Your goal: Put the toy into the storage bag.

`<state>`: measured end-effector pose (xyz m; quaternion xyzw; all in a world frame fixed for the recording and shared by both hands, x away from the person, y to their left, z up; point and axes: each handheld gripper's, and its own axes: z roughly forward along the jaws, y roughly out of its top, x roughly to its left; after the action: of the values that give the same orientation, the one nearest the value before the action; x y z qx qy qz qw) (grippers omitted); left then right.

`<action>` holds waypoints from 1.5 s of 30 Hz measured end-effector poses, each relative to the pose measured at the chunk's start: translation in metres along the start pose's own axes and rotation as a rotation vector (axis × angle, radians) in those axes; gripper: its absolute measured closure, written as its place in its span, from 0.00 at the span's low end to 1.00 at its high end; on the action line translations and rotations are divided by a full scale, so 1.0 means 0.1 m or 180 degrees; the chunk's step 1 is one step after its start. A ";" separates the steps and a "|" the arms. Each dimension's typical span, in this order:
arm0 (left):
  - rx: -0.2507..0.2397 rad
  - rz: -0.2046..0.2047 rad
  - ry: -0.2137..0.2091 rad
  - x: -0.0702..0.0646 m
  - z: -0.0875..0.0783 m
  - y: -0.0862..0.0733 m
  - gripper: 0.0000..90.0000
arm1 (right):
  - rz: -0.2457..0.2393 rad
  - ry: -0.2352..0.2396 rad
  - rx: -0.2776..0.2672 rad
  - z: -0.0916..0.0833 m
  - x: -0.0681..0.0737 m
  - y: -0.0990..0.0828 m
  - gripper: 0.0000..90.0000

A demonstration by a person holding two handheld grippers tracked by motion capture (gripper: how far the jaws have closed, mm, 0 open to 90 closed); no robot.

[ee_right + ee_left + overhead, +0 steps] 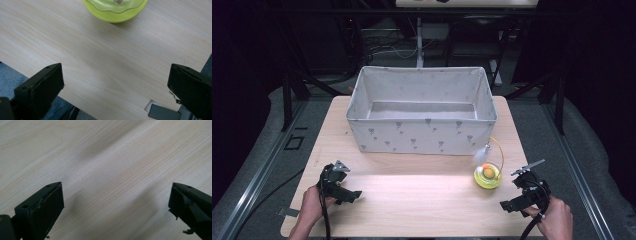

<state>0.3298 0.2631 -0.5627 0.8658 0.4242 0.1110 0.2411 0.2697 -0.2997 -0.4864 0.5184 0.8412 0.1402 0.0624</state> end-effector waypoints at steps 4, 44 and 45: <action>0.0001 0.0002 0.0005 0.00 0.00 0.00 0.00 | -0.0030 0.0039 0.0022 -0.03 0.03 0.04 0.00; 0.0010 0.0033 -0.0024 -0.02 0.02 0.01 0.00 | -0.0499 -0.0099 0.0172 -0.45 0.09 1.00 0.21; 0.0010 0.0033 -0.0024 -0.02 0.02 0.01 0.00 | -0.0499 -0.0099 0.0172 -0.45 0.09 1.00 0.21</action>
<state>0.3299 0.2608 -0.5636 0.8688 0.4189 0.1083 0.2408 0.3397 -0.2569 -0.4135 0.4547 0.8816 0.1040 0.0722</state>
